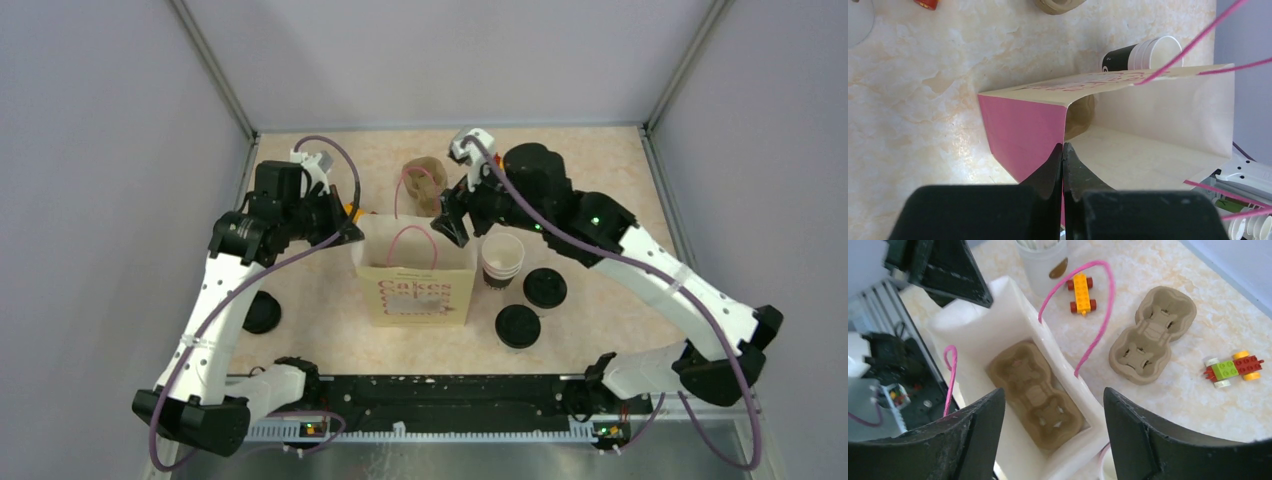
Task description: Pack the takeout coffee
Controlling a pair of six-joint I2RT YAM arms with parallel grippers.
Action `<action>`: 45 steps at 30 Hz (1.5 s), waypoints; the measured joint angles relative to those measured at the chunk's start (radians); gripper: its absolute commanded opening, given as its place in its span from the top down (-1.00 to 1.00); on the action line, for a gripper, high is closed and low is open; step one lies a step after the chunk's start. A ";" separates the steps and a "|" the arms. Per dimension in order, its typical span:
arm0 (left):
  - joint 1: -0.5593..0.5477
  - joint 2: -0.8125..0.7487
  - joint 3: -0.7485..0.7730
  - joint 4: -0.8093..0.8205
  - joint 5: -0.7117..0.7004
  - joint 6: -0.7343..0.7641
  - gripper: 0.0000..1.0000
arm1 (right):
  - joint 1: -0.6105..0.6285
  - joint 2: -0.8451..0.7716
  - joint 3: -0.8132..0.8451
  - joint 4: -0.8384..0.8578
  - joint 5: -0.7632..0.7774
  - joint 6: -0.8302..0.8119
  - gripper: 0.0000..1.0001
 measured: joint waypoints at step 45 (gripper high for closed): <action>0.000 0.008 0.133 -0.159 -0.034 0.079 -0.82 | -0.181 -0.285 -0.489 -0.517 0.493 0.918 -0.82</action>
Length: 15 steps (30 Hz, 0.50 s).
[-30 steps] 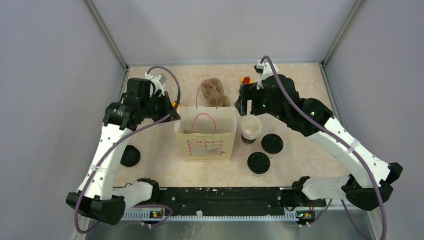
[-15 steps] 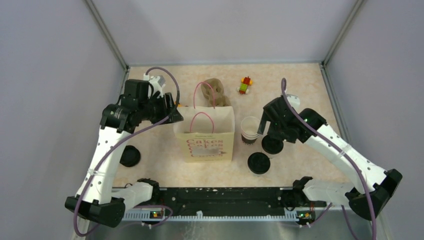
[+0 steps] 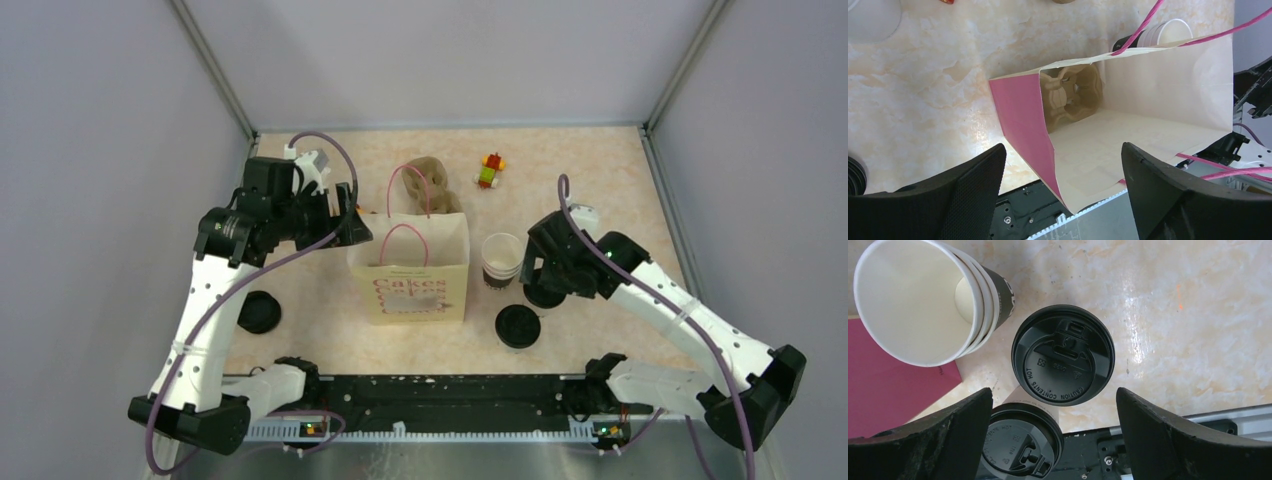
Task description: Pack the takeout coffee
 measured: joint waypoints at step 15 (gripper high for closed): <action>0.000 0.000 0.000 -0.002 0.000 0.000 -0.94 | 0.000 -0.012 -0.056 0.089 0.000 -0.138 -0.82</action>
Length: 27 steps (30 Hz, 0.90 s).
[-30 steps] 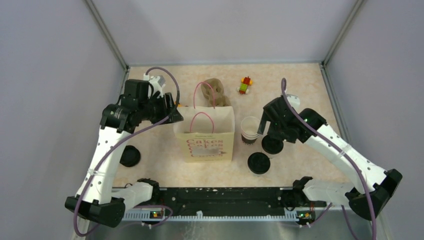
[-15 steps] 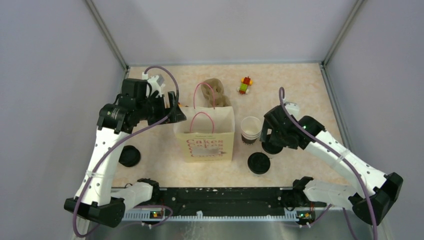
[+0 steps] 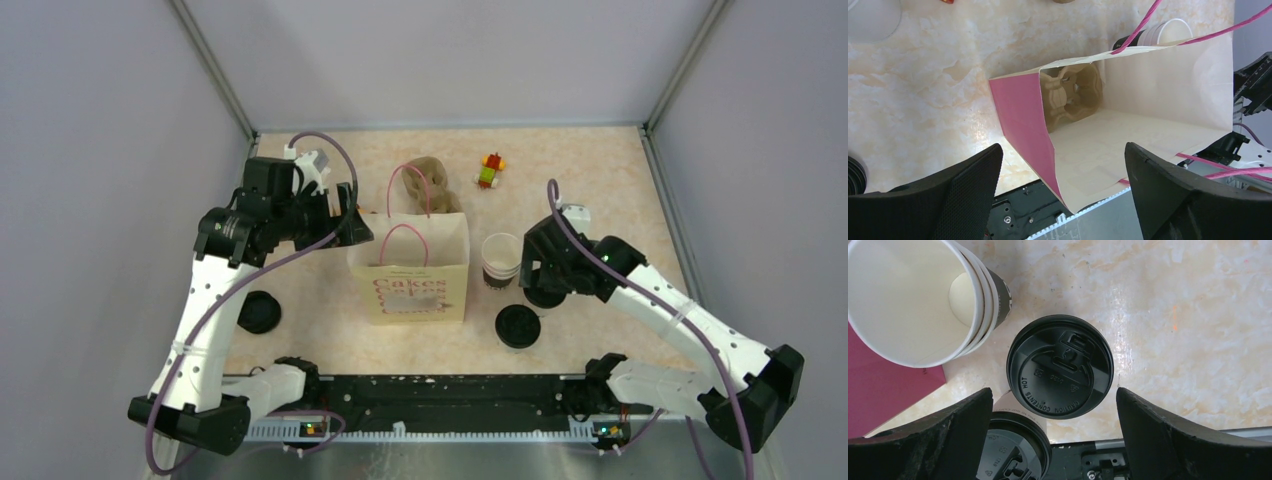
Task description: Pack the takeout coffee
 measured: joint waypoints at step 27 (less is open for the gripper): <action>0.000 -0.019 0.004 -0.050 -0.030 -0.022 -0.98 | -0.050 0.014 -0.088 0.101 -0.008 -0.133 -0.85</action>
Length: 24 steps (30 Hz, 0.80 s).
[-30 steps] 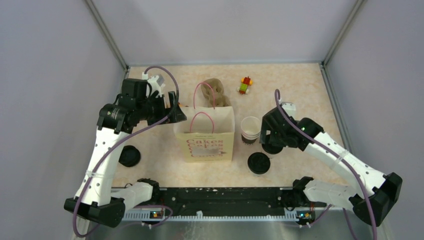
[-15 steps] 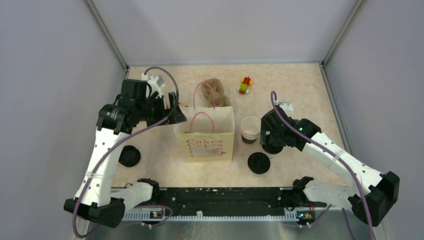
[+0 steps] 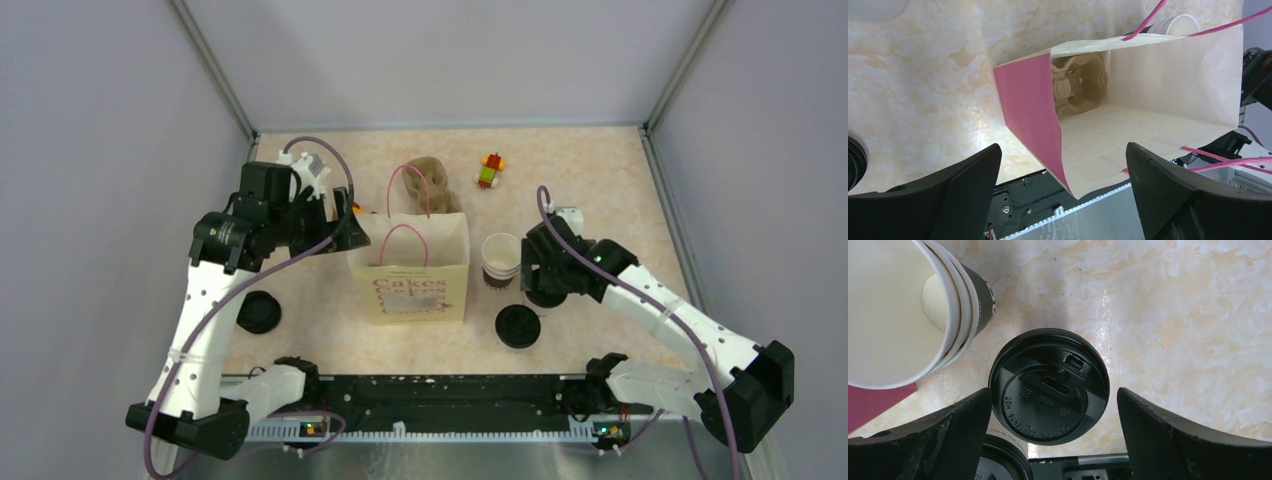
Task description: Pack the takeout coffee
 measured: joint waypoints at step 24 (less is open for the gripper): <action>0.000 -0.050 0.000 0.001 0.038 -0.023 -0.83 | -0.003 0.000 -0.032 0.066 -0.034 -0.060 -0.61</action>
